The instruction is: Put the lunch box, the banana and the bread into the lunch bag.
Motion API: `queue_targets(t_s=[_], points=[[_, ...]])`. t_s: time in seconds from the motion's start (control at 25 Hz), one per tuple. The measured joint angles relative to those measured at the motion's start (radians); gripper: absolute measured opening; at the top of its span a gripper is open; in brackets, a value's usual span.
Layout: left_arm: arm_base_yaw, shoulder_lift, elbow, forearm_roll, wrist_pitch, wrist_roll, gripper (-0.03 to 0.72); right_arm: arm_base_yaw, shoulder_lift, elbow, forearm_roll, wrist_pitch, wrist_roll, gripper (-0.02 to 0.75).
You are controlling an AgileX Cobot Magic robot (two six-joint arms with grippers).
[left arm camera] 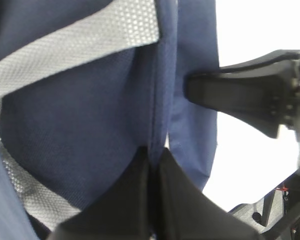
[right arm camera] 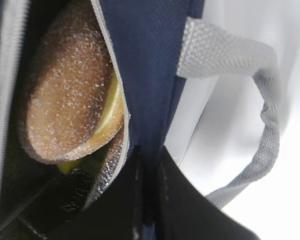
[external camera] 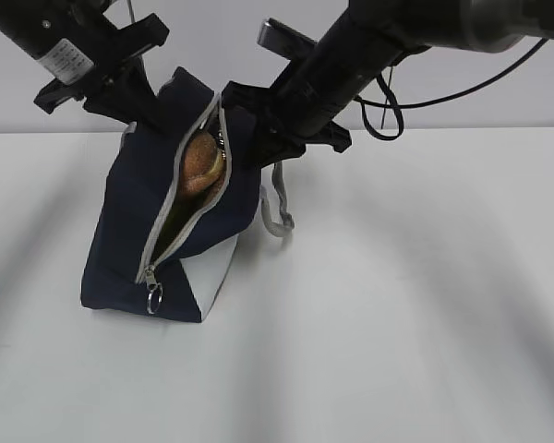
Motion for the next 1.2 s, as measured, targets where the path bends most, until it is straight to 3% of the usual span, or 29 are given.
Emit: queue_targets(t_s=[0.6, 0.96, 1.2], points=[[-0.025, 0.007, 0.0, -0.282, -0.067, 0.026, -0.001, -0.11, -0.169, -0.12, -0.097, 0.176, -0.04, -0.008], [-0.033, 0.007, 0.0, -0.279, -0.088, 0.026, -0.001, -0.11, -0.164, -0.121, -0.137, 0.218, -0.044, -0.01], [-0.033, 0.007, 0.0, -0.224, -0.101, 0.027, -0.001, -0.11, -0.117, -0.121, -0.08, 0.204, -0.044, -0.01]])
